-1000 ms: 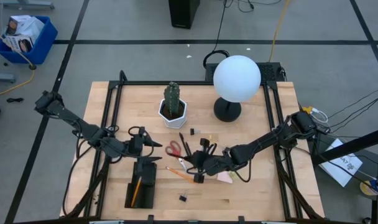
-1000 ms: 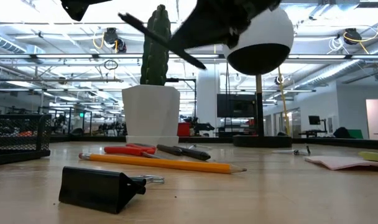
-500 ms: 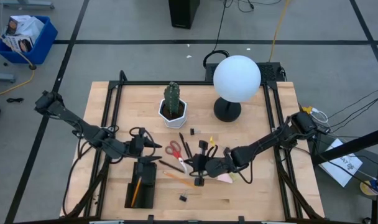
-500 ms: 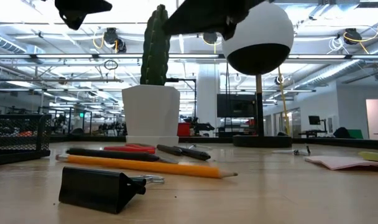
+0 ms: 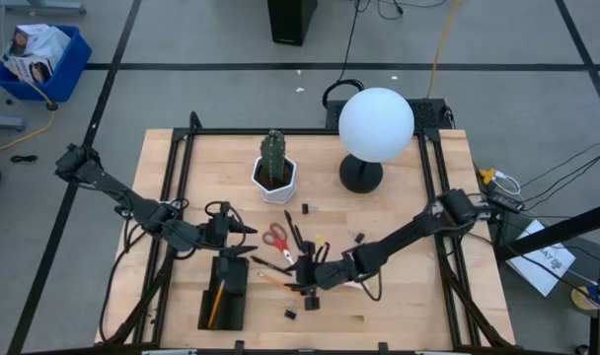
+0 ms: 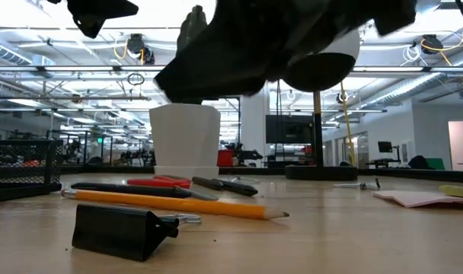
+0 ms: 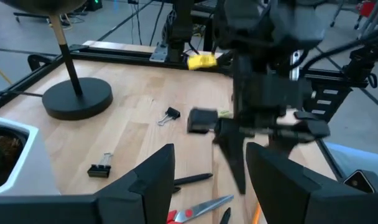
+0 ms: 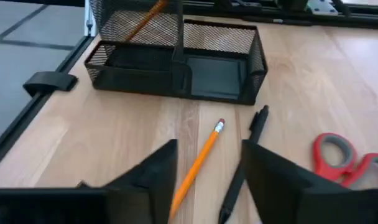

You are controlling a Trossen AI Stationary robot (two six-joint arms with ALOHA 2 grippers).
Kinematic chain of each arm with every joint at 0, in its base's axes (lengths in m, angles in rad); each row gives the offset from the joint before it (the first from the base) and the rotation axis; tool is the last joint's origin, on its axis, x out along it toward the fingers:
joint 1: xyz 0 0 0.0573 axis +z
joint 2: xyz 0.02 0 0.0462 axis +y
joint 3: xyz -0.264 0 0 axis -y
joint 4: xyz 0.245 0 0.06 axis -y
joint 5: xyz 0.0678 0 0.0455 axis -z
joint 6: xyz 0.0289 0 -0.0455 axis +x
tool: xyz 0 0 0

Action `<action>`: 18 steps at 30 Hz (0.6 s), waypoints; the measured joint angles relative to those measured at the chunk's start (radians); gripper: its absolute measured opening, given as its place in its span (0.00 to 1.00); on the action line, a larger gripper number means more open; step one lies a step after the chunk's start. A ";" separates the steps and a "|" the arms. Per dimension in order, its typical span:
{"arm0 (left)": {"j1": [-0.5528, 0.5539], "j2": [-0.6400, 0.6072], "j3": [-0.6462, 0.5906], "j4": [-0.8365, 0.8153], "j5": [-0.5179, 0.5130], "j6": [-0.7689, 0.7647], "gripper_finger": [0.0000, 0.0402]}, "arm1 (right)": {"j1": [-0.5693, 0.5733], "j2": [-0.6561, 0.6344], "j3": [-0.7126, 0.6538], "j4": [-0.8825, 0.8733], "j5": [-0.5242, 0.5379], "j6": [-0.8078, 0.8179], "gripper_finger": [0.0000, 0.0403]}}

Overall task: Pick and place office supplies into organizer
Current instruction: Put the left pen in the desk organizer

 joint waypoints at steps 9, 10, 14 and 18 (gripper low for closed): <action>0.000 0.000 0.000 0.001 0.000 0.010 0.49 | -0.048 0.141 0.000 0.108 0.000 0.031 0.53; 0.000 0.000 0.000 0.000 0.000 0.010 0.49 | -0.055 0.150 0.001 0.114 -0.001 0.038 0.52; 0.000 0.000 0.000 0.000 0.000 0.013 0.50 | -0.063 0.180 0.026 0.115 -0.027 0.042 0.48; 0.000 0.000 0.000 0.000 0.000 0.025 0.48 | -0.062 0.204 0.051 0.099 -0.027 0.035 0.45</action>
